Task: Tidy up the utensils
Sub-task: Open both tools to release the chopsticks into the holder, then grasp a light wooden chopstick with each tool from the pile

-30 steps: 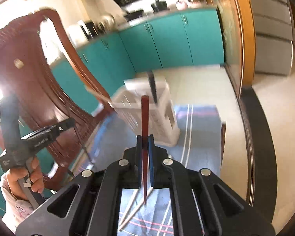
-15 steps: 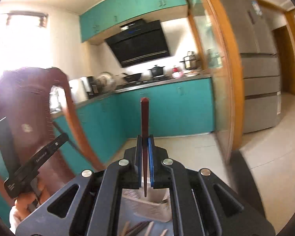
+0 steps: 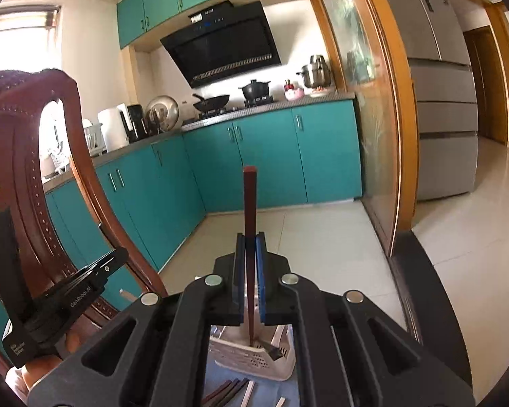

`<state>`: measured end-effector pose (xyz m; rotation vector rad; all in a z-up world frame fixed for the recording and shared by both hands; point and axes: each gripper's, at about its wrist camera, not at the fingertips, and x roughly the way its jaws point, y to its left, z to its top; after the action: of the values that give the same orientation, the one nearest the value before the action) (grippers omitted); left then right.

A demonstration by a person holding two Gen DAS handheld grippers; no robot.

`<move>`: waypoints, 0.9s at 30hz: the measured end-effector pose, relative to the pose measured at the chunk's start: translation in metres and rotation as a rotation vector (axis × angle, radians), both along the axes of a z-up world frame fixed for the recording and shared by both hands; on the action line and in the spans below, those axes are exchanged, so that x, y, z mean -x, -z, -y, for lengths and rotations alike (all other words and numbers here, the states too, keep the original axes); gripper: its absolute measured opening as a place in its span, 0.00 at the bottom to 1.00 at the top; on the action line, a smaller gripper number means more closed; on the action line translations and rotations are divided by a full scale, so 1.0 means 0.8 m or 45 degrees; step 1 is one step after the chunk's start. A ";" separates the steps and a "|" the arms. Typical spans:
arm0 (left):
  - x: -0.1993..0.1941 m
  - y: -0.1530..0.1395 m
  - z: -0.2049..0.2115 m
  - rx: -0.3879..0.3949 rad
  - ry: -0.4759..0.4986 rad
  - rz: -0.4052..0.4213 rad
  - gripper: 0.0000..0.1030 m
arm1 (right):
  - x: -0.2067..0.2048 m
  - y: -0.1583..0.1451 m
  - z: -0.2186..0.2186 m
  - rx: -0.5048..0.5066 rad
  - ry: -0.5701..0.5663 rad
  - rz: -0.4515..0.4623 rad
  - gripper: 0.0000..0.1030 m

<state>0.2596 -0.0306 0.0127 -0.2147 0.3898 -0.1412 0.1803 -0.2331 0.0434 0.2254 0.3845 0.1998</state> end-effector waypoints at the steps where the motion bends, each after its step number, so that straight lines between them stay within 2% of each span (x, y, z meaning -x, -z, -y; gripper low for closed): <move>1: 0.004 -0.001 0.001 -0.003 0.000 0.010 0.07 | 0.000 0.001 -0.001 0.001 -0.004 -0.002 0.07; 5: 0.019 -0.010 0.004 -0.024 0.009 0.058 0.10 | 0.008 -0.003 -0.002 0.006 0.005 0.025 0.10; 7: 0.032 -0.012 0.004 -0.033 0.016 0.089 0.13 | 0.016 -0.006 -0.001 -0.001 0.011 0.041 0.19; 10: 0.062 -0.014 0.002 -0.054 0.008 0.145 0.18 | 0.041 -0.020 0.003 -0.029 -0.007 0.099 0.27; 13: 0.092 -0.013 -0.001 -0.095 0.001 0.198 0.20 | 0.079 -0.043 -0.001 -0.007 -0.102 0.163 0.27; 15: 0.106 -0.011 -0.002 -0.117 0.009 0.211 0.25 | 0.094 -0.050 -0.012 0.029 -0.204 0.129 0.27; 17: 0.111 -0.003 0.001 -0.149 0.038 0.181 0.26 | 0.102 -0.044 -0.032 0.100 -0.317 0.050 0.27; 19: 0.111 0.009 0.003 -0.186 0.043 0.143 0.26 | 0.104 -0.030 -0.051 0.177 -0.370 -0.008 0.27; 21: 0.105 0.024 0.006 -0.243 0.005 0.070 0.26 | 0.098 0.007 -0.069 0.230 -0.412 -0.116 0.27; 24: 0.088 0.051 0.008 -0.315 -0.046 -0.079 0.26 | 0.076 0.086 -0.082 0.280 -0.409 -0.325 0.27; 26: 0.077 0.069 0.006 -0.336 -0.047 -0.182 0.27 | 0.052 0.148 -0.085 0.313 -0.349 -0.532 0.27; 27: 0.072 0.077 0.005 -0.337 -0.041 -0.232 0.27 | 0.035 0.182 -0.081 0.302 -0.293 -0.677 0.27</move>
<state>0.2020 -0.0349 -0.0491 0.0279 0.5806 -0.0376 0.1523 -0.1679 -0.1024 -0.0058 0.9586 0.3181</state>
